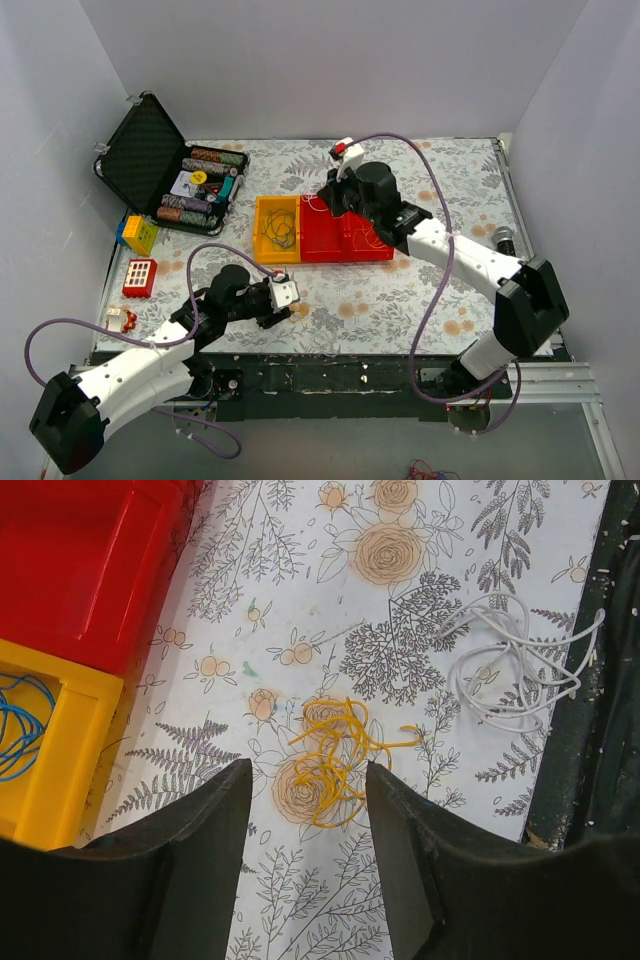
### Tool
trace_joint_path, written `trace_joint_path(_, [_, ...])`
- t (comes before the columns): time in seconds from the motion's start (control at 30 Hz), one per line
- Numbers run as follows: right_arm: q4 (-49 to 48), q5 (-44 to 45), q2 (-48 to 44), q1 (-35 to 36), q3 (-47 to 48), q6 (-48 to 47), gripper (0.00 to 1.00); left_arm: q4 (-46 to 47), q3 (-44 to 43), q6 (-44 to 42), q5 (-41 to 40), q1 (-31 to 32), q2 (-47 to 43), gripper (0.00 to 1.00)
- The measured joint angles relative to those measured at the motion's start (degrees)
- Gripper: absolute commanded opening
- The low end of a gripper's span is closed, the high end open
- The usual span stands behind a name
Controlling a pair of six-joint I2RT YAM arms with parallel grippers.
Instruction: Untangle the cables
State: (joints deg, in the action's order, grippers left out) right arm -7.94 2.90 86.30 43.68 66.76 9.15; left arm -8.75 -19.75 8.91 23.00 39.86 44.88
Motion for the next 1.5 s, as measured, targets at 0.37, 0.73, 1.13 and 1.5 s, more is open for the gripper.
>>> trace_joint_path(0.37, [2.58, -4.15, 16.22, -3.91, 3.76, 2.82, 0.22, 0.17, 0.00, -0.11, 0.66, 0.00, -0.98, 0.48])
trace_joint_path(0.73, [5.84, -4.07, 15.67, -3.85, 5.22, 3.06, 0.65, 0.28, 0.00, -0.70, 1.62, 0.00, -1.16, 0.48])
trace_joint_path(1.13, [1.62, -4.59, -8.39, -1.33, -10.40, 3.96, 0.59, 4.44, 0.46, -2.80, 1.64, 0.00, 5.38, 0.50])
trace_joint_path(1.5, [0.57, -4.13, -20.98, -0.15, -27.41, 7.80, 0.36, 9.66, 0.66, -5.95, 3.41, 0.00, 14.60, 0.00])
